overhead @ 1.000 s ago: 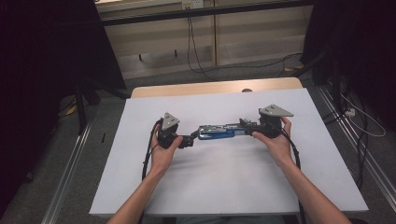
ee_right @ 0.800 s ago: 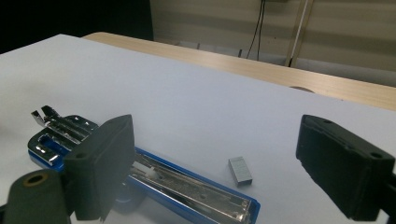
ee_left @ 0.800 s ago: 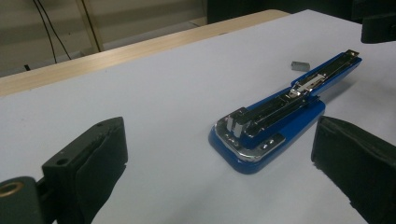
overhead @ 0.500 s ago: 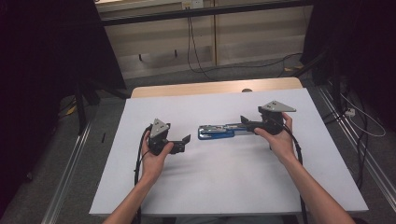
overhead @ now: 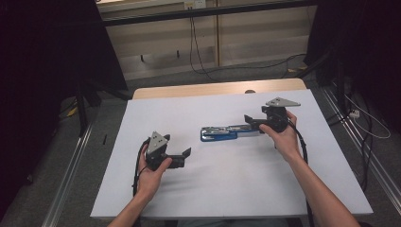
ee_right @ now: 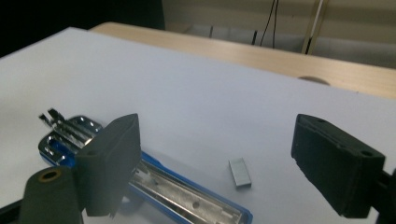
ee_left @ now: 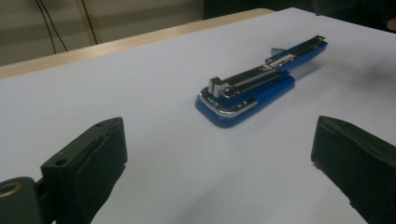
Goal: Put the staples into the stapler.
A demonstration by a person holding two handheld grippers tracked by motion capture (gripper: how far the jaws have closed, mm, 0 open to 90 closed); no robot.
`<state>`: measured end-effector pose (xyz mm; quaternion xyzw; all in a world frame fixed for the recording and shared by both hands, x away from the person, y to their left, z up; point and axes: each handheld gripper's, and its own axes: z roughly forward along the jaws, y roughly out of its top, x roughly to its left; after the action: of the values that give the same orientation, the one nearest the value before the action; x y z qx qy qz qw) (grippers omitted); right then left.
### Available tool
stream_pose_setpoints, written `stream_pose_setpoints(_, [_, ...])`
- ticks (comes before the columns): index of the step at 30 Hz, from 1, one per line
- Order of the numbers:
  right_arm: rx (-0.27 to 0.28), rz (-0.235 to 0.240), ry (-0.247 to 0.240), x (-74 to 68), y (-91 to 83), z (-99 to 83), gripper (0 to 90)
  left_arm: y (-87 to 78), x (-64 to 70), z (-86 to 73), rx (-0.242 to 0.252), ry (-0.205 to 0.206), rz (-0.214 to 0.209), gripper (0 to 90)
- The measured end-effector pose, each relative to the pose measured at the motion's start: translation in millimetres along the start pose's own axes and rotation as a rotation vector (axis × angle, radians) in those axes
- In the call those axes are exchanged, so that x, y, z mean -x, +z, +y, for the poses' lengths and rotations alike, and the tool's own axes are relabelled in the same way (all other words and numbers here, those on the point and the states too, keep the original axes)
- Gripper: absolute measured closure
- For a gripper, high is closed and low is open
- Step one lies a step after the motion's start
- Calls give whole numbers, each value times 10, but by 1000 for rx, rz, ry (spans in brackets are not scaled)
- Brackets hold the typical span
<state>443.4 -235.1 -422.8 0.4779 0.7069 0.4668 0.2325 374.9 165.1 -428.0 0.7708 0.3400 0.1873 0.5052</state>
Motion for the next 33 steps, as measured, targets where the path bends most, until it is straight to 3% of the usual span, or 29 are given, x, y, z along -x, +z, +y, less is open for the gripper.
stream_pose_setpoints(3, [-25, -1, 4, 41, 37, 13, 168, -60, 18, -25, 22, 20, 16, 40])
stream_pose_setpoints(11, [-117, -40, -11, 153, 116, 118, 191, -208, 5, -87, 29, -16, 26, 40])
stream_pose_setpoints(14, [-150, -25, -1, 191, 143, 160, 217, -259, 43, -121, 28, 0, 28, 39])
stream_pose_setpoints(16, [-154, -18, 0, 212, 158, 169, 250, -276, 88, -165, 4, 42, 21, 39])
stream_pose_setpoints(18, [-195, 0, -1, 235, 185, 179, 249, -294, 116, -187, 0, 42, 12, 39])
stream_pose_setpoints(23, [-208, 1, -18, 265, 243, 213, 255, -274, 148, -183, 8, 42, 21, 39])
stream_pose_setpoints(29, [-289, 12, -45, 282, 350, 208, 209, -215, 104, -185, -7, 47, 27, 40])
stream_pose_setpoints(33, [-301, 14, -74, 260, 406, 246, 206, -205, 81, -185, -5, 42, 31, 40])
